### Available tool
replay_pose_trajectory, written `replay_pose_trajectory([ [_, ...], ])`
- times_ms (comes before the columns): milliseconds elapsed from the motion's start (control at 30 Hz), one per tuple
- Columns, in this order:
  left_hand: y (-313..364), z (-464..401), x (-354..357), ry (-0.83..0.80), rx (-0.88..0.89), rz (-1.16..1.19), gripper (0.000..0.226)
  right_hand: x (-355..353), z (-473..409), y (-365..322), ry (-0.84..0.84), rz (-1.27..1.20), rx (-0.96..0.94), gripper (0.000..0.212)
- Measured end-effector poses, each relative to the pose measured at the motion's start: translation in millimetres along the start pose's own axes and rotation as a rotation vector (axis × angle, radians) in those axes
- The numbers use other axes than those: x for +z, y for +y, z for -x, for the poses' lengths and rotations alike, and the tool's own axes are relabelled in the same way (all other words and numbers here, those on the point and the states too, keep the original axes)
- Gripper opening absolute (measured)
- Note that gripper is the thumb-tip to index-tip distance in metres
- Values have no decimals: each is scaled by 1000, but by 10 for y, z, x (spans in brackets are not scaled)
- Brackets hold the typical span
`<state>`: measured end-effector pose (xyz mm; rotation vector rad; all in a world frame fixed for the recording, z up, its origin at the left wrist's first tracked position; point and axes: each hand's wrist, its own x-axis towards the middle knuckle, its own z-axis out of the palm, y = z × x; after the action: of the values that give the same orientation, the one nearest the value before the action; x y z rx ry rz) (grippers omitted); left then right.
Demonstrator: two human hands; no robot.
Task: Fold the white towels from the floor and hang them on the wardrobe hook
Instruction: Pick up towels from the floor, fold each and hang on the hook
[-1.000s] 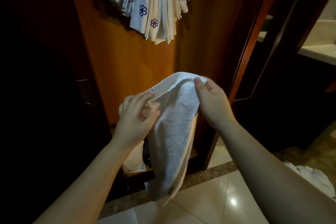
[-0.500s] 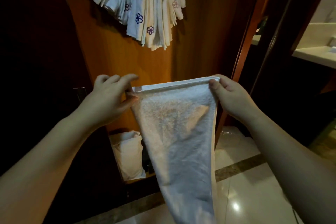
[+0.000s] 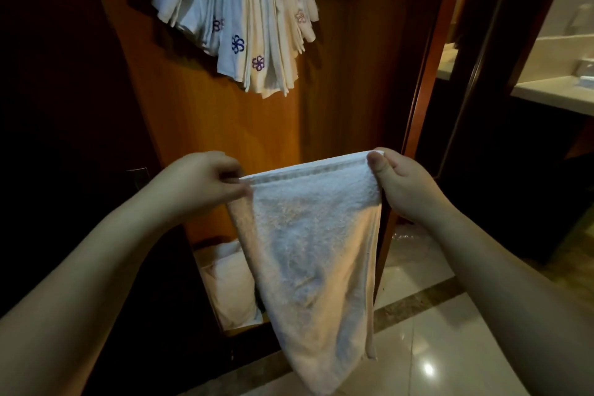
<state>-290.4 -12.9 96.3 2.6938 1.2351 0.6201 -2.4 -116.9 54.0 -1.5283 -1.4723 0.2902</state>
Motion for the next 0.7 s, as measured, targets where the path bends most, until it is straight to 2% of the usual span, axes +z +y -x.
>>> replay_pose_trajectory([
  [100,-65,-8,-14,-16,68,83,17,-4,-4,41,48,-59,34,49],
  [133,-95,-12,-4,-43,68,200,17,-6,-7,45,63,-86,45,51],
  [233,-100,9,35,-161,-6,800,21,-16,-42,19,75,-157,67,56],
  [333,-66,-2,55,-65,-56,1140,19,-29,-97,-64,77,-254,64,57],
  [433,-51,-22,66,32,-11,1415,39,-20,-152,-222,79,-360,29,56],
  [500,-30,-10,129,-18,-74,1488,63,12,-178,-319,93,-425,21,55],
  [533,-21,-3,162,-56,-114,1488,61,28,-188,-346,100,-453,23,53],
  [633,-7,-1,165,-82,-183,1484,31,53,-240,-287,103,-526,57,50],
  [700,7,-21,137,-90,-229,1552,33,59,-253,-200,40,-706,164,57],
])
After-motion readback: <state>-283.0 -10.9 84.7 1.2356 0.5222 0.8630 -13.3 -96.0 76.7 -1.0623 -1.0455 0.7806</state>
